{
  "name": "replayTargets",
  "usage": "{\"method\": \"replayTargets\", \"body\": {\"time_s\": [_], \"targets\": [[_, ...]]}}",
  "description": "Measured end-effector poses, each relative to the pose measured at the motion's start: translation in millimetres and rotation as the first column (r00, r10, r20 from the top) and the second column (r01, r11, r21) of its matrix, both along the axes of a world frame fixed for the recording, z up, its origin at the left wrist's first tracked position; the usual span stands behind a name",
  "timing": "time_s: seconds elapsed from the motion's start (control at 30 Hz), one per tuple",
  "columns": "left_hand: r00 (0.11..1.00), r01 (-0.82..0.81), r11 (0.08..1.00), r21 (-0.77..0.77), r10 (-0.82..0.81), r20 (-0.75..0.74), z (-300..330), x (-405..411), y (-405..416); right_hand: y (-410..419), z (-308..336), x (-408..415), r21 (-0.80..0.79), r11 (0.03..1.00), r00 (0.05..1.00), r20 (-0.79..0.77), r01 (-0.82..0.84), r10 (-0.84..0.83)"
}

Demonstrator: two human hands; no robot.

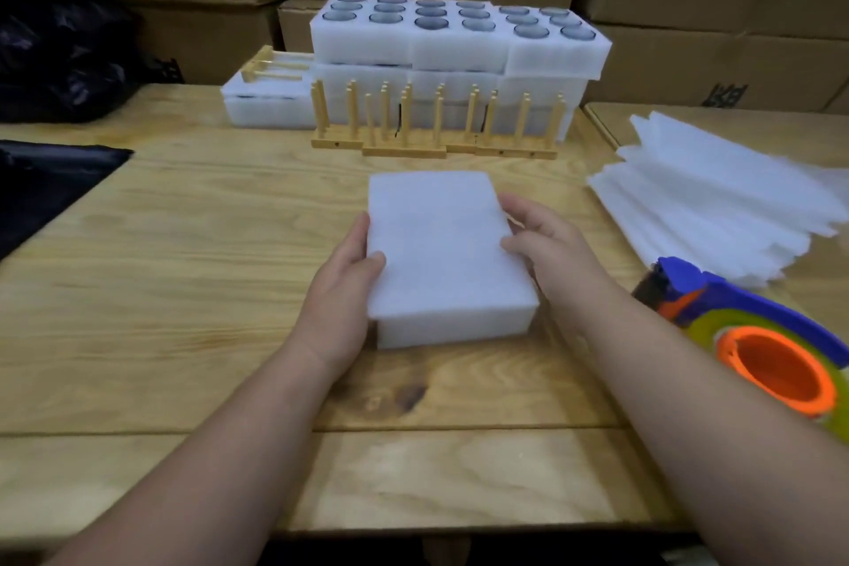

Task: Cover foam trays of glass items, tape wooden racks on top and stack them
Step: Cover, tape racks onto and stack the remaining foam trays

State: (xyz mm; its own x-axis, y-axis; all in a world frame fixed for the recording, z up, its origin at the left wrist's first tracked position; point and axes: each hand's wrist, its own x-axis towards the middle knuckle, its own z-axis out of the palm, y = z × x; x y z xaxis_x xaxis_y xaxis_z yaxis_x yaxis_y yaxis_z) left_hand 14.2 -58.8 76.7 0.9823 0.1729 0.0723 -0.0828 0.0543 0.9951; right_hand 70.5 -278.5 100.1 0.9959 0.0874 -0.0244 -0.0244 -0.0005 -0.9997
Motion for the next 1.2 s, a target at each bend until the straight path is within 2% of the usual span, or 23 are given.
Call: {"method": "replayTargets", "body": {"time_s": [0.2,0.4,0.63,0.77,0.97,1.1,1.13,1.2], "targets": [[1.000,-0.001,0.996,0.085,0.001,-0.007,8,-5,-5,8,-9,0,0.067,0.998,1.000,-0.009,0.006,-0.006],[0.994,0.108,0.989,0.099,-0.107,-0.013,16,-7,-8,7,-10,-1,0.175,0.984,0.996,-0.092,0.028,-0.012],[0.992,0.130,0.988,0.086,-0.129,-0.014,10,-13,-6,6,-10,-15,0.164,0.986,0.997,-0.072,0.034,-0.022],[0.987,0.160,0.983,0.088,-0.161,0.013,4,-17,-5,0,-20,-24,0.214,0.975,0.998,-0.048,0.057,-0.048],[0.979,0.206,0.970,0.133,-0.205,-0.018,14,-5,-4,0,-17,-16,0.176,0.977,0.991,-0.082,0.117,-0.104],[0.967,0.254,0.958,0.134,-0.253,-0.025,10,3,7,-4,-12,-15,0.157,0.984,0.991,-0.115,0.086,-0.068],[0.974,0.226,0.962,0.151,-0.225,-0.019,8,7,13,-6,-9,-15,0.160,0.982,0.988,-0.131,0.096,-0.075],[0.997,0.073,0.952,0.297,-0.075,-0.004,9,19,27,-9,0,-11,0.129,0.979,0.980,-0.144,0.157,-0.138]]}}
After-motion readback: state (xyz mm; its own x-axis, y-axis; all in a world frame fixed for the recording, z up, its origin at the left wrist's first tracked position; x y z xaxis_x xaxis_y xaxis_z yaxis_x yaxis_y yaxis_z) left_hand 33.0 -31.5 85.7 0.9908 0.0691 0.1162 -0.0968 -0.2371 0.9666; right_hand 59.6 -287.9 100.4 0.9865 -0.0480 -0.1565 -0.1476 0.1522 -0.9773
